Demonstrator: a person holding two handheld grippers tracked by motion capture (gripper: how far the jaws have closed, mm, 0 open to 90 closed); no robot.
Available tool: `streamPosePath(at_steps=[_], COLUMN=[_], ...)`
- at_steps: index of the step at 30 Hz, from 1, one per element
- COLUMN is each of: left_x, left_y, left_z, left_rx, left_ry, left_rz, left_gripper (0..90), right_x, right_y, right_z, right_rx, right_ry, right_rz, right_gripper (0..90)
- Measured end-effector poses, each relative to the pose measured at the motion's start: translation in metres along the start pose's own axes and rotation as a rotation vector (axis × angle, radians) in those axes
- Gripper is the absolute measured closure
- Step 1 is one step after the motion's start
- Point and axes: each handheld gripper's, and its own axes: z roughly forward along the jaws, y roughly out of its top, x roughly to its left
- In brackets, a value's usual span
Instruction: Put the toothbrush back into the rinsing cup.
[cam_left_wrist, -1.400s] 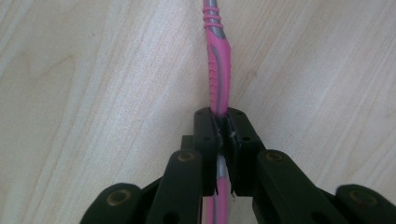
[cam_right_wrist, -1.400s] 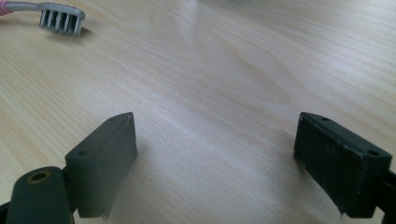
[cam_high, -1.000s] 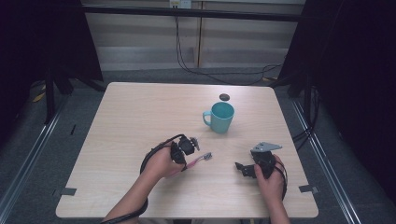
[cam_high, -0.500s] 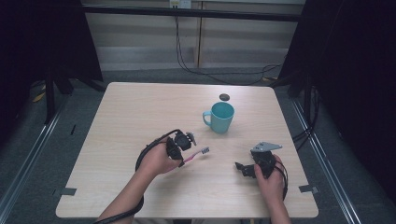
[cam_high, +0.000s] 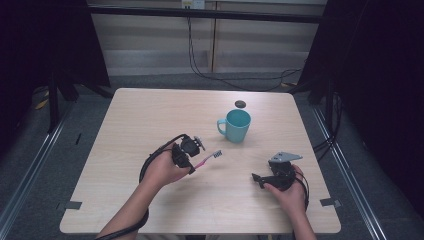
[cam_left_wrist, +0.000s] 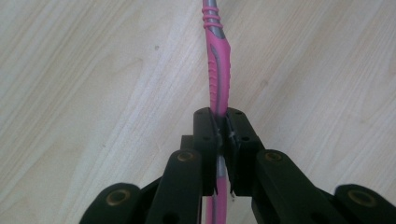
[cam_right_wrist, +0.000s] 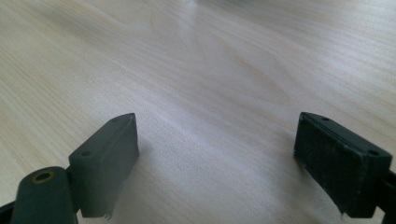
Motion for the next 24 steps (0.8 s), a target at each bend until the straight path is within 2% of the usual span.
streamPosePath(at_steps=[9,11,12,14,20,24], left_x=[-0.0018,-0.0021,-0.0024,-0.0024,-0.0023,-0.0022], left_y=[0.0028,0.003,0.0031,0.0034,0.006,0.0068], left_z=[-0.004,-0.0051,-0.0065,-0.0076,-0.008,-0.009], left_rx=[-0.038,-0.042,-0.063,-0.075,-0.101,-0.119], left_ry=[0.019,0.023,0.029,0.036,0.033,0.034], left_rz=[-0.009,-0.007,-0.015,-0.017,-0.021,-0.026], left_gripper=[84.3,84.3,84.2,84.3,84.3,84.2], right_x=[0.0014,0.0005,-0.0004,-0.0022,-0.006,-0.0082], right_y=[0.0016,0.0023,0.0027,0.0029,0.0031,0.0042], right_z=[0.0011,0.0003,-0.0005,-0.0014,-0.0048,-0.0072], right_rx=[0.002,0.003,0.003,-0.002,0.006,-0.014], right_ry=[-0.013,-0.004,0.003,0.016,0.012,0.017], right_rz=[0.017,0.031,0.047,0.07,0.08,0.09], right_gripper=[13.8,14.5,15.2,16.3,17.9,18.4])
